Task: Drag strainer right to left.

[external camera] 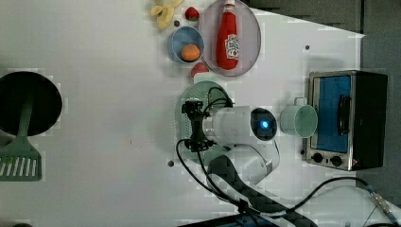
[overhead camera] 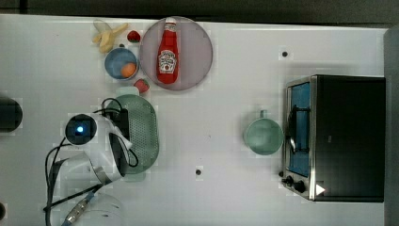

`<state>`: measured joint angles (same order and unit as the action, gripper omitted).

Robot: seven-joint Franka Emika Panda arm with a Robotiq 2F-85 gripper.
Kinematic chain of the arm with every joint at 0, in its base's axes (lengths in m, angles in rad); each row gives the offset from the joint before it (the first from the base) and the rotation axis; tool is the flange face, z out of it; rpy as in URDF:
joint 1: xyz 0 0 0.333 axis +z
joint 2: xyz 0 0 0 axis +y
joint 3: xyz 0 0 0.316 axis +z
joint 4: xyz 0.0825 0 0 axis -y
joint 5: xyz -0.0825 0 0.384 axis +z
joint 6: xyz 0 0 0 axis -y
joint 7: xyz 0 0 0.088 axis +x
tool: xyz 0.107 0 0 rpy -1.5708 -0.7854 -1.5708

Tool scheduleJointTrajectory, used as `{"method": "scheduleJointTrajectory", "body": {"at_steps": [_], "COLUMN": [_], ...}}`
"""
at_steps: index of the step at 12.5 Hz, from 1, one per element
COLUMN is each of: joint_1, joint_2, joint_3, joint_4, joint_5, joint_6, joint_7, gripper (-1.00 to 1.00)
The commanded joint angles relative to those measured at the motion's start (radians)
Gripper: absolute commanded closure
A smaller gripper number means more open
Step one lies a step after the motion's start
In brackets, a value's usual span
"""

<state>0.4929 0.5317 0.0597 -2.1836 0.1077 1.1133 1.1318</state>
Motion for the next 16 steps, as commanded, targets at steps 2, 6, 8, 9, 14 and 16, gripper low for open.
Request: {"method": "scheduleJointTrajectory", "body": {"at_steps": [2, 6, 8, 9, 14, 16], "joint_1": [0.042, 0.084, 0.105, 0.114, 0.148, 0.162], "joint_2": [0.027, 0.063, 0.084, 0.096, 0.131, 0.137], "joint_3": [0.01, 0.01, 0.01, 0.01, 0.01, 0.01], "joint_4": [0.067, 0.135, 0.173, 0.188, 0.255, 0.263], "joint_5": [0.003, 0.003, 0.003, 0.003, 0.004, 0.004], "joint_6": [-0.019, -0.047, -0.056, -0.058, -0.07, -0.07], "joint_7": [0.102, 0.149, 0.178, 0.186, 0.207, 0.208], "gripper": [-1.0, -1.0, -1.0, -1.0, -1.0, -1.0]}}
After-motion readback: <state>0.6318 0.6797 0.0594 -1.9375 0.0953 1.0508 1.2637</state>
